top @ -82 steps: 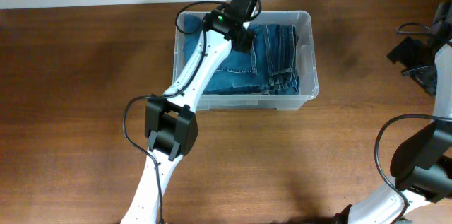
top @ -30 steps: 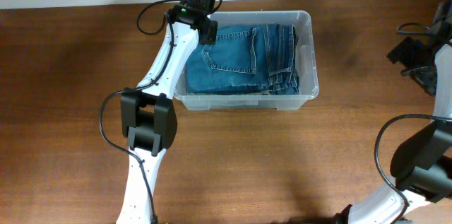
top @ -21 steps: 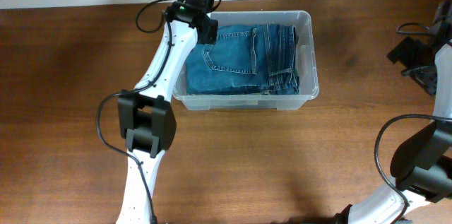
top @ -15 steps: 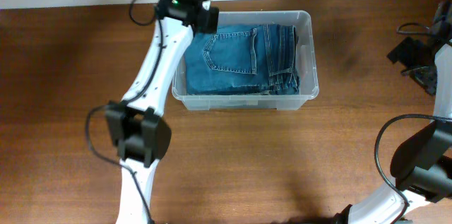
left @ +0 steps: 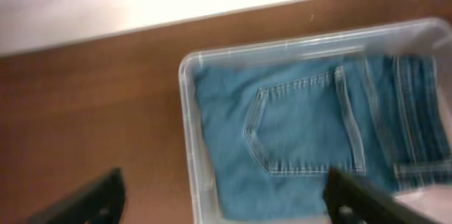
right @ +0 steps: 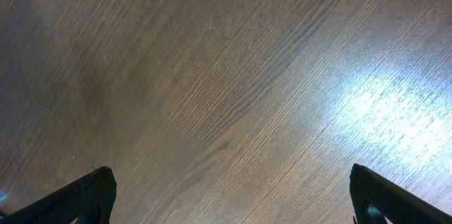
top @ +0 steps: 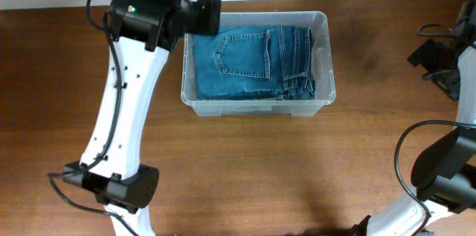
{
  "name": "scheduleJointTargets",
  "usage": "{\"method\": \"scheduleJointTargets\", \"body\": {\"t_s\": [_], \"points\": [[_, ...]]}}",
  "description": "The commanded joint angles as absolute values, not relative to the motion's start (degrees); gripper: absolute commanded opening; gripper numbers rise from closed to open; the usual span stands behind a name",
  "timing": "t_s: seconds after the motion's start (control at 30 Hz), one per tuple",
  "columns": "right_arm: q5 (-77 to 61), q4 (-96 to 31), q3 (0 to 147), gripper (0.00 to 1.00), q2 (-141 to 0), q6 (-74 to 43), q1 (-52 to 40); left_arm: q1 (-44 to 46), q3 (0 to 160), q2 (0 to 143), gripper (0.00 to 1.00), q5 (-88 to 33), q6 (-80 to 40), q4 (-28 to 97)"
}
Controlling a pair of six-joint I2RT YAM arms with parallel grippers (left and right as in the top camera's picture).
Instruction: Pack container
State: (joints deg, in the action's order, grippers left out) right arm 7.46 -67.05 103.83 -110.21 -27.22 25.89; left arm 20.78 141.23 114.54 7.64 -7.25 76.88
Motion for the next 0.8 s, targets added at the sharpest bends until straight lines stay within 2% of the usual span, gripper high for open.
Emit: {"method": "scheduleJointTargets", "body": {"t_s": [0.0,0.27,0.57,0.77], "points": [[8.2,-67.0,103.5,0.98,-110.1,-27.9,25.9,20.7,141.6,109.7,0.94,7.0,-7.3,80.6],[8.2,-67.0,103.5,0.98,-110.1,-27.9,25.9,20.8,141.6,101.6,0.99,5.3,-11.1,96.7],[8.2,-67.0,103.5,0.98,-110.1,-27.9,25.9,22.3,138.1,89.3,0.99,6.4,-12.2,96.7],[8.2,-67.0,103.5,0.98,-110.1,-27.9,25.9,23.1,127.7,80.1,0.99,6.5,-14.8,96.7]]}}
